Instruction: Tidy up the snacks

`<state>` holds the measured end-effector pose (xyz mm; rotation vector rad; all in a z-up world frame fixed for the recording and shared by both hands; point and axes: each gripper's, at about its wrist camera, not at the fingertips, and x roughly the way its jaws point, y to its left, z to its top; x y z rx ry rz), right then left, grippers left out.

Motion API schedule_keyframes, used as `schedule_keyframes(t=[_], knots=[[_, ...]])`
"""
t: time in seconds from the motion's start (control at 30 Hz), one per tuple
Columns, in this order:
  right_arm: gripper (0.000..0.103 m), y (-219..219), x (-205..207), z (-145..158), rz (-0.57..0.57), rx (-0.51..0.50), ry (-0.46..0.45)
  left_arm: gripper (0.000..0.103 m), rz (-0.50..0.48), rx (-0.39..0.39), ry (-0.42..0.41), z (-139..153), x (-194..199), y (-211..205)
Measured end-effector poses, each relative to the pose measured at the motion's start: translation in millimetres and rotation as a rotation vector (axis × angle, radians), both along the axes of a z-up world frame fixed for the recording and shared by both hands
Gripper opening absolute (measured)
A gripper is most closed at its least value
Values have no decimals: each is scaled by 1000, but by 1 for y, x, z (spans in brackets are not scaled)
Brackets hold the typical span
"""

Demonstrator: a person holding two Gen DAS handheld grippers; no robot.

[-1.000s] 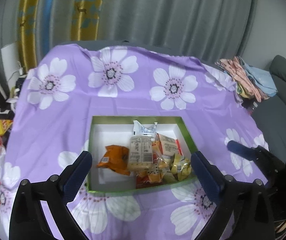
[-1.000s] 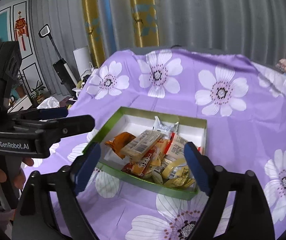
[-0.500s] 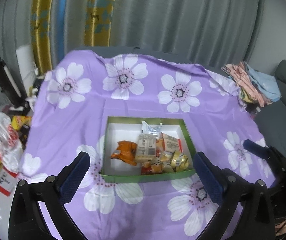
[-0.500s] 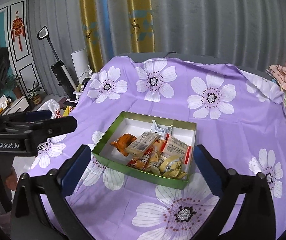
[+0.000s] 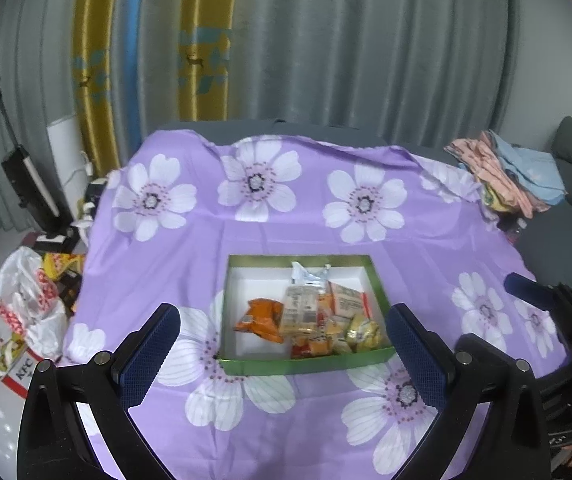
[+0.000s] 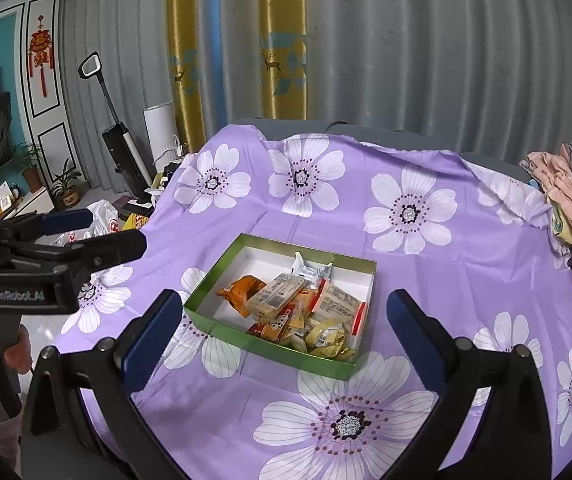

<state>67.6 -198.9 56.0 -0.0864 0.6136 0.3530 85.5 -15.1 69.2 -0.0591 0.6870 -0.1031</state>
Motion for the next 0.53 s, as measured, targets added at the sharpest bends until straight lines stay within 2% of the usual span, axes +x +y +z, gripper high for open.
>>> schedule_keyframes(t=[0.27,0.53], knots=[[103,6,0,1,5,-10,-3,102,59,21,9,2,4,6],[103,6,5,-4,0,-8,12,102,59,17,-21,5,6,6]])
